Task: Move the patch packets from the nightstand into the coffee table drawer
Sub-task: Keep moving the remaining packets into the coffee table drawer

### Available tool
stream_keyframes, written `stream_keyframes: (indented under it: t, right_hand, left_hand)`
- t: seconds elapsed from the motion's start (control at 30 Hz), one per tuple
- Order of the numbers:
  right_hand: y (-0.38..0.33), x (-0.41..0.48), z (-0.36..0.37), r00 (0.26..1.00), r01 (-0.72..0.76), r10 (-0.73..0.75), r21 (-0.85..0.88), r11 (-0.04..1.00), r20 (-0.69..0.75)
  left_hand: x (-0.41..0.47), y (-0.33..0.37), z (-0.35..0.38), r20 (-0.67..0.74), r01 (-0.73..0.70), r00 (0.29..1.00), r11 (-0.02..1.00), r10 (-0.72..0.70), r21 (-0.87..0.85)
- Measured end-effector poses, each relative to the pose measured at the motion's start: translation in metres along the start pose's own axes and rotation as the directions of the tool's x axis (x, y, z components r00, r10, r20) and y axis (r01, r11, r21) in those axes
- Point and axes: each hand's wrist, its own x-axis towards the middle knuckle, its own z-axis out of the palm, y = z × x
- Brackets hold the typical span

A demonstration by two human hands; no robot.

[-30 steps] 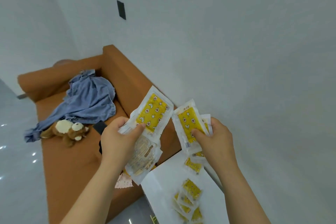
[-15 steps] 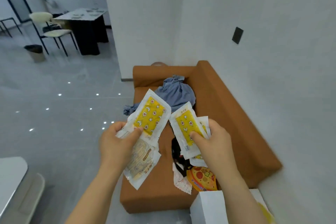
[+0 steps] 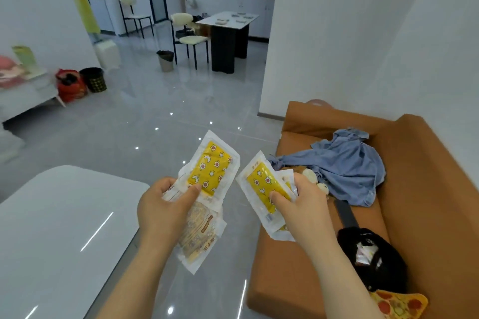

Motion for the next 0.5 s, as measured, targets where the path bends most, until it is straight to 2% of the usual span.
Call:
stream_keyframes:
  t: [0.5]
  right_hand:
    - [-0.040,0.180,0.110,0.980,0.081,-0.082,0.012,0.997,0.181]
  left_hand:
    - [0.173,-0.007,0.006,-0.134,0.070,0.989,0.997,-0.065,0.031]
